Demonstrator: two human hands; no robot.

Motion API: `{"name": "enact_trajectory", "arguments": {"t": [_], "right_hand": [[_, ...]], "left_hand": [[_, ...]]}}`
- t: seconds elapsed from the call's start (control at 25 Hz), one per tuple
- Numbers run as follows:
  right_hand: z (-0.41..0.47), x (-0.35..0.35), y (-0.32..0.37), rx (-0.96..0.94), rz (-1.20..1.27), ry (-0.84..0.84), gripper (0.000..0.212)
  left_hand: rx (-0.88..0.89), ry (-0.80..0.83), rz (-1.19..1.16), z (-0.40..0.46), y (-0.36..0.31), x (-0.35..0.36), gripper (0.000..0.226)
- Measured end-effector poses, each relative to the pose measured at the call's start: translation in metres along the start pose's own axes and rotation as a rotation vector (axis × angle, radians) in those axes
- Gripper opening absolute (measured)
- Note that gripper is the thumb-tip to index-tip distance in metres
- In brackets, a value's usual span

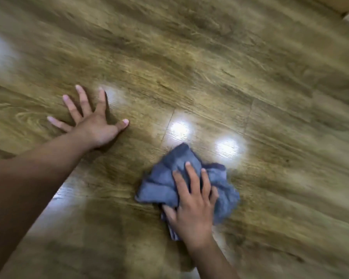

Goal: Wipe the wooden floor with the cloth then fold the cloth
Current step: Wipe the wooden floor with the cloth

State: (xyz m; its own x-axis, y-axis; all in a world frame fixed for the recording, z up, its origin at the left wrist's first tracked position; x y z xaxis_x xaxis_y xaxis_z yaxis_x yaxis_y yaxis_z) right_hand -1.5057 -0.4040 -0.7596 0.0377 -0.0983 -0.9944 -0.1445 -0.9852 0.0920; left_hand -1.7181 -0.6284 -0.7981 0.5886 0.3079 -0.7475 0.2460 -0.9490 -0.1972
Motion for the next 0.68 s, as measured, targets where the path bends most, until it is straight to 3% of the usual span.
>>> {"name": "enact_trajectory", "arguments": {"t": [0.12, 0.24, 0.48, 0.68], "right_hand": [[-0.053, 0.005, -0.030, -0.033, -0.043, -0.001, 0.085], [-0.034, 0.000, -0.042, -0.032, -0.070, -0.009, 0.083], [0.133, -0.022, -0.098, 0.220, -0.032, -0.101, 0.073], [0.301, -0.036, -0.130, 0.263, -0.061, -0.161, 0.065]], "left_hand": [[0.122, -0.099, 0.038, -0.014, -0.049, 0.011, 0.092], [0.217, 0.031, 0.012, -0.008, -0.119, 0.030, 0.103], [0.090, 0.143, 0.054, 0.021, -0.152, 0.040, 0.110], [0.105, 0.148, 0.036, 0.019, -0.154, 0.039, 0.108]]}}
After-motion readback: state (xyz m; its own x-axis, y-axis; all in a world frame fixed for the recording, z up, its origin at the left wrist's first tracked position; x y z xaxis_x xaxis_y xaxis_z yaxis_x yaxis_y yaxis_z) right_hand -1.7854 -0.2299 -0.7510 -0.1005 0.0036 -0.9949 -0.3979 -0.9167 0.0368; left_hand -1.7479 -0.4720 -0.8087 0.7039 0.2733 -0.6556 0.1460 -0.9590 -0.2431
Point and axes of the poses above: each hand's wrist, its own z-axis towards the middle knuckle, its own x-axis out of the palm, y = z × x, the point moved 10 cm from there along z, towards the middle knuckle, and after that the axes turned 3 degrees about -z, right-handed, at the moved point
